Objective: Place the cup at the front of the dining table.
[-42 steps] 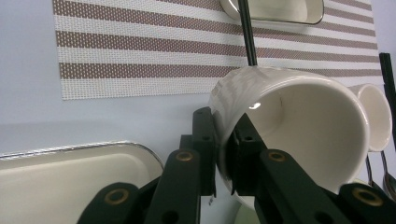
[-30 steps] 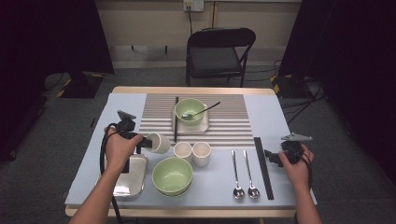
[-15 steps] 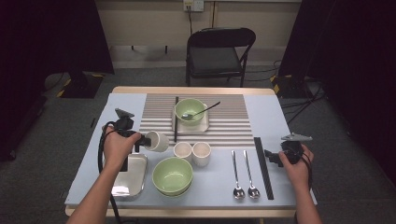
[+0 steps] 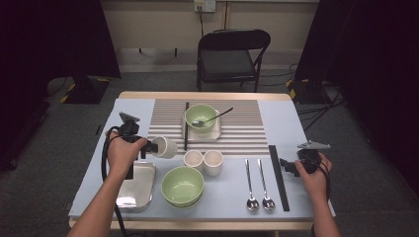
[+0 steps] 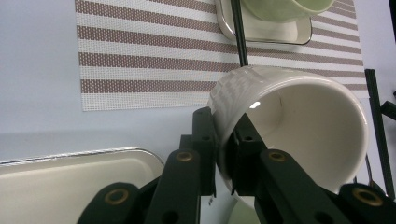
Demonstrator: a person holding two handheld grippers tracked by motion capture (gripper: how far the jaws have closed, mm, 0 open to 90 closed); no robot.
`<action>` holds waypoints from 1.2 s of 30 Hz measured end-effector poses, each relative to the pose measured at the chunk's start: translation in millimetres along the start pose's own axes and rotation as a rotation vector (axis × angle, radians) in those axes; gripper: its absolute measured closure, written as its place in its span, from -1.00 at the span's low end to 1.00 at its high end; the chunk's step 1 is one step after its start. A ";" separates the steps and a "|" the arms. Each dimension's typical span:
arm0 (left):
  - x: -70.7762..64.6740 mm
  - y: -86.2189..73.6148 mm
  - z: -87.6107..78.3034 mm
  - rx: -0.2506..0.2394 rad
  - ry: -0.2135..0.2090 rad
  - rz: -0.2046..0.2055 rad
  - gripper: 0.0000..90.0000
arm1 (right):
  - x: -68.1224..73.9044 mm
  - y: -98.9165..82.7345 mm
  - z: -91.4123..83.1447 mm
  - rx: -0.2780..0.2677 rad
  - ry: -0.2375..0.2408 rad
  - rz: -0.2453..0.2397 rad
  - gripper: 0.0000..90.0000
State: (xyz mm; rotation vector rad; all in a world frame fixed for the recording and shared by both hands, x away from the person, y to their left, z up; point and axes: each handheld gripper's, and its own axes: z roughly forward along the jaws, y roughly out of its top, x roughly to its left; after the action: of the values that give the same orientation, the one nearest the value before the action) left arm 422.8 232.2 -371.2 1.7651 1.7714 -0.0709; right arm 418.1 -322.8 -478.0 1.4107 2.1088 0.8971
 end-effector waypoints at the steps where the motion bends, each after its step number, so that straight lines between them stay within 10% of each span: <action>1: 0.1 0.3 -0.3 0.002 -0.003 -0.002 0.84 | 0.0 0.0 0.0 0.000 0.001 0.000 -0.66; 36: 3.4 14.2 -8.9 -0.018 -0.007 -0.036 0.85 | -0.3 0.0 0.0 0.000 0.003 -0.001 -0.67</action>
State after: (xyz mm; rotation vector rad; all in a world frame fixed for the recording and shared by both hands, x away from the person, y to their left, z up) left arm 432.7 240.7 -360.2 1.7191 1.7938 -0.0755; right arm 418.1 -323.1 -478.0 1.4091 2.1112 0.8992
